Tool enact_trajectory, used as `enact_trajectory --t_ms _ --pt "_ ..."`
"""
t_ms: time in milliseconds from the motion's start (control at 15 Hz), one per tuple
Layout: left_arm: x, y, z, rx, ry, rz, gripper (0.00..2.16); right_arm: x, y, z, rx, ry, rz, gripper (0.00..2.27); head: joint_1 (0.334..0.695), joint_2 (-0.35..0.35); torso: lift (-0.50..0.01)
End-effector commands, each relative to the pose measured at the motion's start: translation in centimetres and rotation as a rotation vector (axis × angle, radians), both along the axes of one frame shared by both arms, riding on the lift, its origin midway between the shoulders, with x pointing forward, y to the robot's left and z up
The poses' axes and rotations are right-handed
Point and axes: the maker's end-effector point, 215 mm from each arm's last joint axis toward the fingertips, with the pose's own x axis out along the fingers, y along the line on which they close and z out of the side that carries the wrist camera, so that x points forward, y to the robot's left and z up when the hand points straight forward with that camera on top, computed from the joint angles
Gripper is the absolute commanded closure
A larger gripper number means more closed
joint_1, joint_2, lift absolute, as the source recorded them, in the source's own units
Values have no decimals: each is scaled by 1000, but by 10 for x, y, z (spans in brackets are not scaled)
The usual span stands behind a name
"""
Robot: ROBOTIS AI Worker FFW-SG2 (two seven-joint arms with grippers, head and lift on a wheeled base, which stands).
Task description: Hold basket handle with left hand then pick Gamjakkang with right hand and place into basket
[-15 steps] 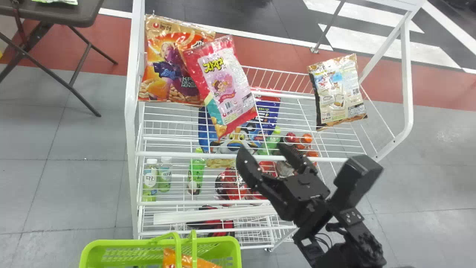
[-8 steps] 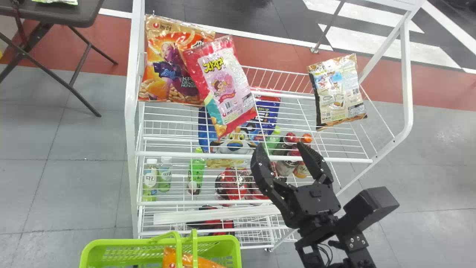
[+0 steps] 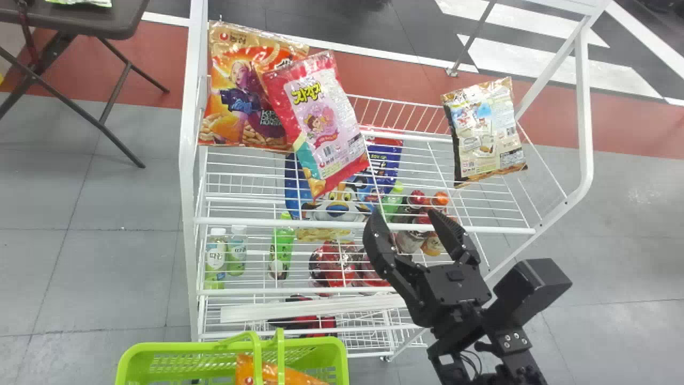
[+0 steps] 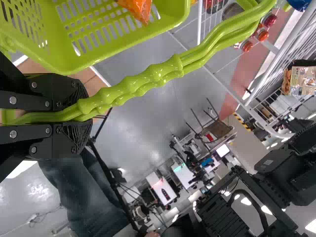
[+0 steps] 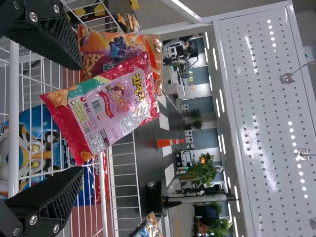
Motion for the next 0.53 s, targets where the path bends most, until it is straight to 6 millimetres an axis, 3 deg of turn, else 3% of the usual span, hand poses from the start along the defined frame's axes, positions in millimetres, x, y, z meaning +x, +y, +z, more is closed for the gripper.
enact_trajectory --t_ms 0,467 --pt "0 0 0 -1 -2 0 2138 0 -2 1 -2 -2 -4 83 695 -350 -19" --pt "0 -1 2 -6 -4 -1 2138 0 -4 -1 -5 4 -8 83 695 -350 -19"
